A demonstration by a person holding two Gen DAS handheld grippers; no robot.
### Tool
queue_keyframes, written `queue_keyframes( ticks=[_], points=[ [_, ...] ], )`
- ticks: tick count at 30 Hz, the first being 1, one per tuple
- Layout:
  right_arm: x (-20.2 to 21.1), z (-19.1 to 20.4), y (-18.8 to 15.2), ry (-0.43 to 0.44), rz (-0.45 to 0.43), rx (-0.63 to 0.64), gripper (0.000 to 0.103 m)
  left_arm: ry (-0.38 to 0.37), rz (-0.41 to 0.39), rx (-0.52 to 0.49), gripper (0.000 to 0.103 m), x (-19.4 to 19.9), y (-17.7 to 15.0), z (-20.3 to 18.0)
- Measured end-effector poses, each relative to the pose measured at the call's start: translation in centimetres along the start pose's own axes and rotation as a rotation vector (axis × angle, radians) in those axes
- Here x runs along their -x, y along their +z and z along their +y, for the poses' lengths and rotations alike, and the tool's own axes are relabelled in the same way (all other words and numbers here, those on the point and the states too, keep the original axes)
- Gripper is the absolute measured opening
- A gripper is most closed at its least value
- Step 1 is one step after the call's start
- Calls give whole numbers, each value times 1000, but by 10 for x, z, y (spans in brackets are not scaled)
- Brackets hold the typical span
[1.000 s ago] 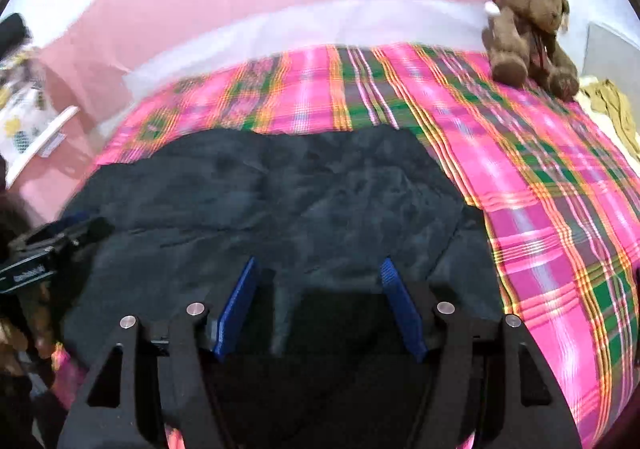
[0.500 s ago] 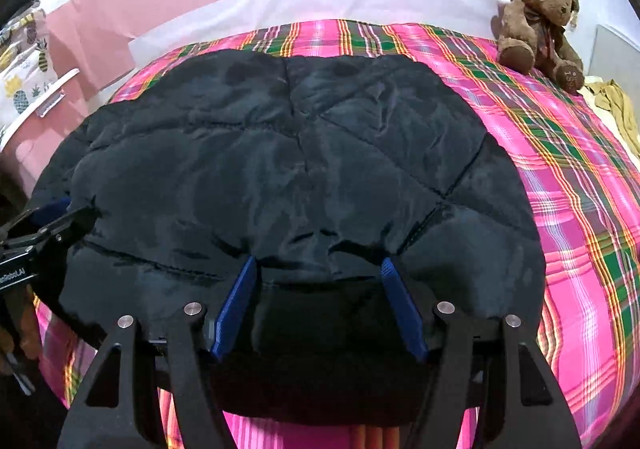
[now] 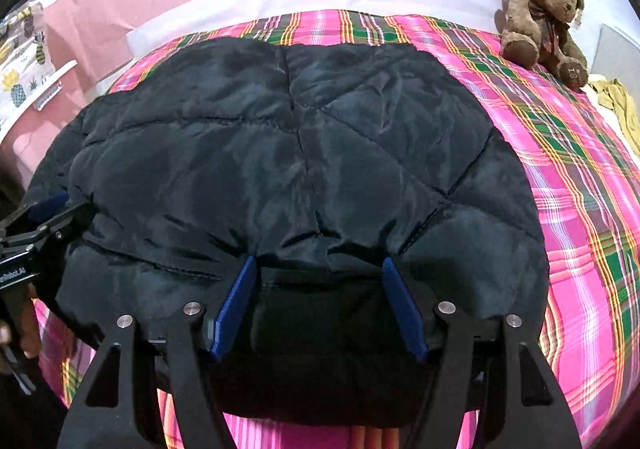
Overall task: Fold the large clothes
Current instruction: 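Press and smooth the folded jacket bundle with both tools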
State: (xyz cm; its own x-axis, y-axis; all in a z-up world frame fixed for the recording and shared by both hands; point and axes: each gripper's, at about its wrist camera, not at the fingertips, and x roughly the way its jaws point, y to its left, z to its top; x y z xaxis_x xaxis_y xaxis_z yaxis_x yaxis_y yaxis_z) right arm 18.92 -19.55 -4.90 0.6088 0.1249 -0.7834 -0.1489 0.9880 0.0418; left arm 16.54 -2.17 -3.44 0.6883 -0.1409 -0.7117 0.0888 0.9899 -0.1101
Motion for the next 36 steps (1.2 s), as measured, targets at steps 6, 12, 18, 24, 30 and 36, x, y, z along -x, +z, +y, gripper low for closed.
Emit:
queue_keyframes(
  ticks=[6,12,18,24,30,36],
  points=[
    [1,1,1,1,18,-1,65,-26,2,-12,103,0,2,-1],
    [22,-6,9,43,-7,-69,65,-53,-27,-24,85,24,13,8],
    [44,-7,40,14,-109,-38,65,59,-62,33,68,26,41,58],
    [-11,-36,50,6,7,-83,60,72,-12,64,55,-7,37,89],
    [-22,-37,56,-6,41,-71,60,79,22,70,53,-9,44,85],
    [14,-41,86,30,-50,-97,57,49,-42,14,53,5,89,87]
  ],
)
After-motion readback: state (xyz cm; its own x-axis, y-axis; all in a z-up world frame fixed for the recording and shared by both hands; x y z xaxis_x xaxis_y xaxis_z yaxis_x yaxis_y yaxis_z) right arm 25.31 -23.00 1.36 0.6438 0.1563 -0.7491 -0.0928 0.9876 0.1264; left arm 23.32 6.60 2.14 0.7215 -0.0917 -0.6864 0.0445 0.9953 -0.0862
